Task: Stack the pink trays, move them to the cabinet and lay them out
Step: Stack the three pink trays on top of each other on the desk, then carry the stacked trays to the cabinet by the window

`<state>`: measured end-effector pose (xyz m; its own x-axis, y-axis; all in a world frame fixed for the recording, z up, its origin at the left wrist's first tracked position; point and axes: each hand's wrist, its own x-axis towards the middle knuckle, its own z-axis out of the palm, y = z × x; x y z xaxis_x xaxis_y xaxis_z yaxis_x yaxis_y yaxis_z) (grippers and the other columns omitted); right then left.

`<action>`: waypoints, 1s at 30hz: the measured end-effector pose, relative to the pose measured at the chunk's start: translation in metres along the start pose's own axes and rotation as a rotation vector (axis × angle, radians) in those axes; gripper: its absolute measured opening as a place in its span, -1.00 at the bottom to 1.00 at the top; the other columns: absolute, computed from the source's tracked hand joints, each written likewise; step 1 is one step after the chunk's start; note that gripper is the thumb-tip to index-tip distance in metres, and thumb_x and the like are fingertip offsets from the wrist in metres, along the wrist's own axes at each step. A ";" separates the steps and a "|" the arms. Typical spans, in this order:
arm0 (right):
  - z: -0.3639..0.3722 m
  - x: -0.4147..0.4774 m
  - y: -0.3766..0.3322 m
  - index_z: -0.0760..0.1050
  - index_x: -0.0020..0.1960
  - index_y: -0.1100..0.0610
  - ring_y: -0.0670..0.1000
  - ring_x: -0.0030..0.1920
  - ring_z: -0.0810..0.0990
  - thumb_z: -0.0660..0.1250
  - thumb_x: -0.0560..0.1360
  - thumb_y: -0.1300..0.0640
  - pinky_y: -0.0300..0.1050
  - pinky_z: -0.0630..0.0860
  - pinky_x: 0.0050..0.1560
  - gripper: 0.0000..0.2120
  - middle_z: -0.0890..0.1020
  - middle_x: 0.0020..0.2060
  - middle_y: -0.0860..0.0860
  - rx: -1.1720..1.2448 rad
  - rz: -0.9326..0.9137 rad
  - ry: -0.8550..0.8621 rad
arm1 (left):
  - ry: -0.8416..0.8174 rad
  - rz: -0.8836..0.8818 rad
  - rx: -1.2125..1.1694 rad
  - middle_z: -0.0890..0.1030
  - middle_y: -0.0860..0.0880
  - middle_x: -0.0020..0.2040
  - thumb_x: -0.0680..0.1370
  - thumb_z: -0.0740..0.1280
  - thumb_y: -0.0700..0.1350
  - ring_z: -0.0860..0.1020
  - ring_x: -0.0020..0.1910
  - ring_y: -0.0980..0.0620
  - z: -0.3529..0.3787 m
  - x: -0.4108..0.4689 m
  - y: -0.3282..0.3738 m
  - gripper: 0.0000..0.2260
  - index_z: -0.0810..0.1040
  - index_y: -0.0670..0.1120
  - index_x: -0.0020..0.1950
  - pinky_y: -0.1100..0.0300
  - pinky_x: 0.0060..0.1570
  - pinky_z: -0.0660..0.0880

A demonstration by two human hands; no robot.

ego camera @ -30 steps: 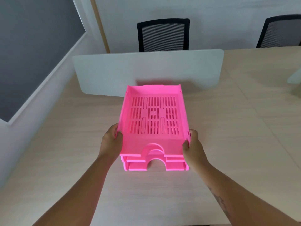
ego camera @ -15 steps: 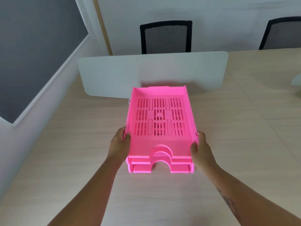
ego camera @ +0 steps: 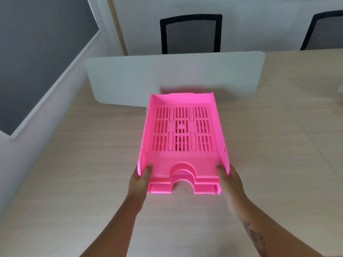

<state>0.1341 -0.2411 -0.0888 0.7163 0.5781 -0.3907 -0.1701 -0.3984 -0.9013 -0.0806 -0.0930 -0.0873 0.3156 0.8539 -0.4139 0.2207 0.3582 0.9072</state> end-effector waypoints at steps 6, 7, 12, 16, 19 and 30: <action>0.005 -0.002 0.015 0.38 0.41 -0.10 0.01 0.10 0.68 0.36 0.29 -0.41 0.14 0.56 0.22 -0.23 0.70 0.11 -0.03 0.075 0.107 -0.138 | -0.102 -0.032 -0.081 0.68 -0.22 0.14 0.51 0.22 0.17 0.74 -0.17 0.10 0.004 0.005 -0.011 -0.40 0.40 -0.15 0.45 0.36 -0.32 0.61; 0.006 -0.001 0.016 0.36 0.42 -0.11 0.02 0.13 0.67 0.37 0.28 -0.43 0.18 0.53 0.25 -0.20 0.70 0.12 -0.03 0.096 0.113 -0.131 | -0.108 -0.045 -0.089 0.68 -0.23 0.14 0.55 0.21 0.15 0.73 -0.18 0.10 0.005 0.007 -0.010 -0.44 0.41 -0.15 0.45 0.37 -0.34 0.60; 0.004 0.006 -0.002 0.41 0.38 -0.14 0.09 0.15 0.66 0.34 0.23 -0.51 0.24 0.50 0.27 -0.18 0.69 0.14 -0.01 0.129 0.091 -0.085 | -0.133 -0.045 -0.076 0.70 -0.19 0.09 0.66 0.16 0.05 0.73 -0.19 0.06 0.004 0.013 0.010 -0.61 0.47 -0.13 0.39 0.29 -0.36 0.62; 0.000 0.015 -0.037 0.47 0.32 -0.12 0.15 0.13 0.66 0.33 0.19 -0.54 0.25 0.52 0.22 -0.18 0.69 0.12 0.04 0.150 0.049 -0.050 | -0.139 0.004 -0.143 0.69 -0.23 0.16 0.63 0.18 0.16 0.70 0.05 -0.19 0.003 0.017 0.039 -0.57 0.49 -0.06 0.39 -0.09 -0.07 0.67; 0.001 0.023 -0.049 0.46 0.32 -0.13 0.19 0.08 0.69 0.33 0.25 -0.48 0.32 0.54 0.17 -0.26 0.70 0.10 0.08 0.167 0.024 -0.068 | -0.123 -0.016 -0.166 0.69 -0.23 0.16 0.48 0.28 0.30 0.68 0.08 -0.29 0.005 0.020 0.055 -0.44 0.51 0.01 0.37 -0.37 0.07 0.58; -0.009 0.025 -0.083 0.50 0.25 -0.15 0.23 0.01 0.70 0.22 0.29 -0.35 0.36 0.58 0.08 -0.42 0.70 0.04 0.11 0.183 0.025 -0.111 | -0.127 0.017 -0.247 0.67 -0.20 0.20 0.49 0.25 0.34 0.67 0.11 -0.31 0.013 0.016 0.070 -0.46 0.50 0.10 0.38 -0.43 0.04 0.55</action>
<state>0.1722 -0.2000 -0.0222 0.6333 0.6485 -0.4223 -0.3140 -0.2834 -0.9062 -0.0485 -0.0591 -0.0314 0.4343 0.8120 -0.3901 -0.0123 0.4384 0.8987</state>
